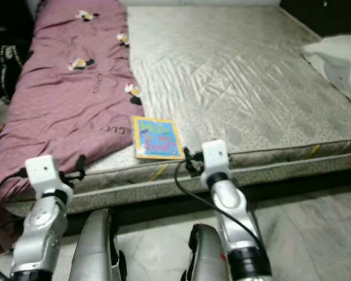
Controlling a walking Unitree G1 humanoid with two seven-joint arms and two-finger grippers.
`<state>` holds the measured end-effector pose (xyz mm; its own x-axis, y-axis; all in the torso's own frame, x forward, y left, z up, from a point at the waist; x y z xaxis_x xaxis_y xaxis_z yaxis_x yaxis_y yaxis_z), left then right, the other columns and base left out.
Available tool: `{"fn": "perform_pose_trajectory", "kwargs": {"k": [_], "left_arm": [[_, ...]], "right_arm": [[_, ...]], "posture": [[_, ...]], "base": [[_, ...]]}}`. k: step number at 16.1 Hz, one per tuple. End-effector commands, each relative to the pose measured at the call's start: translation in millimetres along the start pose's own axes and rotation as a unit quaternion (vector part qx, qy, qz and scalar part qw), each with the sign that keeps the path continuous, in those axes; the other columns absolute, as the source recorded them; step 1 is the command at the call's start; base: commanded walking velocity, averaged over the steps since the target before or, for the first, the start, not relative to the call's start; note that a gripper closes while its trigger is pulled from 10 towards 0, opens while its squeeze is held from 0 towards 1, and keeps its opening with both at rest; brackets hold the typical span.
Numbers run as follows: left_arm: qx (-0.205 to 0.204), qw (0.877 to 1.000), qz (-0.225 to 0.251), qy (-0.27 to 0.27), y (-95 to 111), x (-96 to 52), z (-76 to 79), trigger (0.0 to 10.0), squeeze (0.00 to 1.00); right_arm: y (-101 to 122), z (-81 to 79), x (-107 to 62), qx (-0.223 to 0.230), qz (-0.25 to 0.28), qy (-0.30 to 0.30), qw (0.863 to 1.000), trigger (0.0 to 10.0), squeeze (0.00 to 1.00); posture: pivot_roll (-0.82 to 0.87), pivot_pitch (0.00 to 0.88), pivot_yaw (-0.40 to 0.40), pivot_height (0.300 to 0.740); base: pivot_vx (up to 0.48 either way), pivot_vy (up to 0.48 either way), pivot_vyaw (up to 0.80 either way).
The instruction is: Clean up the room
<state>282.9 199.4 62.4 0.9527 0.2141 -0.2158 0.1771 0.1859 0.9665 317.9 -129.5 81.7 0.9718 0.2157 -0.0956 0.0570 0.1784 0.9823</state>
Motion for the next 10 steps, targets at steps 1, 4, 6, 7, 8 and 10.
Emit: {"fn": "perform_pose_trajectory", "kwargs": {"k": [1, 4, 6, 7, 8, 10], "left_arm": [[-0.002, 1.000, 0.006, -0.008, 4.4, 1.9, 7.0, 10.0, 0.00], [-0.001, 1.000, 0.004, -0.021, 4.2, 3.9, 9.1, 10.0, 0.00], [0.010, 0.999, 0.011, -0.033, 6.9, 5.7, 10.9, 10.0, 0.00], [0.018, 0.999, 0.015, -0.038, 8.3, 5.9, 12.6, 10.0, 0.00], [0.018, 0.999, 0.014, -0.042, 7.9, 5.5, 14.6, 10.0, 0.00], [0.007, 0.998, 0.017, -0.055, 8.0, 3.8, 18.3, 10.0, 0.00]], "right_arm": [[-2.7, 7.6, -2.4, 0.002, -0.005, -0.009, 1.000, 10.0, 0.00], [-2.2, 9.9, -2.0, 0.008, -0.003, -0.014, 1.000, 10.0, 0.00], [-2.1, 10.9, -2.3, 0.012, -0.002, -0.016, 1.000, 10.0, 0.00], [-2.2, 11.0, -2.4, 0.011, -0.003, -0.017, 1.000, 10.0, 0.00], [-2.5, 11.5, -2.5, 0.012, -0.004, -0.019, 1.000, 10.0, 0.00], [-3.2, 13.0, -2.9, 0.011, -0.006, -0.022, 1.000, 10.0, 0.00]], "posture": [[-0.02, 0.062, -0.043, 0.576], [-0.03, 0.060, -0.042, 0.576], [-0.03, 0.060, -0.042, 0.576], [-0.03, 0.060, -0.042, 0.576], [-0.03, 0.060, -0.040, 0.576], [-0.03, 0.061, -0.041, 0.576]], "base": [[0.000, 0.000, 0.00], [0.000, 0.000, 0.00], [0.000, 0.000, 0.00], [0.000, 0.000, 0.00], [0.000, 0.000, 0.00], [0.000, 0.000, 0.00]]}}
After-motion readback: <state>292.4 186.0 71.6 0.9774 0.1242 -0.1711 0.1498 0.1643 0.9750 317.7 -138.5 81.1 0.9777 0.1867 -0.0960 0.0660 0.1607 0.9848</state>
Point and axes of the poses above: a point about 5 cm out from each wrist's last joint towards the gripper, its own x axis pointing out of the wrist towards the gripper, its own y axis along the axis of the wrist's last joint, z = x × y, the point moved 3 cm from there along x, pointing out of the wrist towards the gripper, and after that the axes turned 3 degrees about -x, right-handed, at the moved point
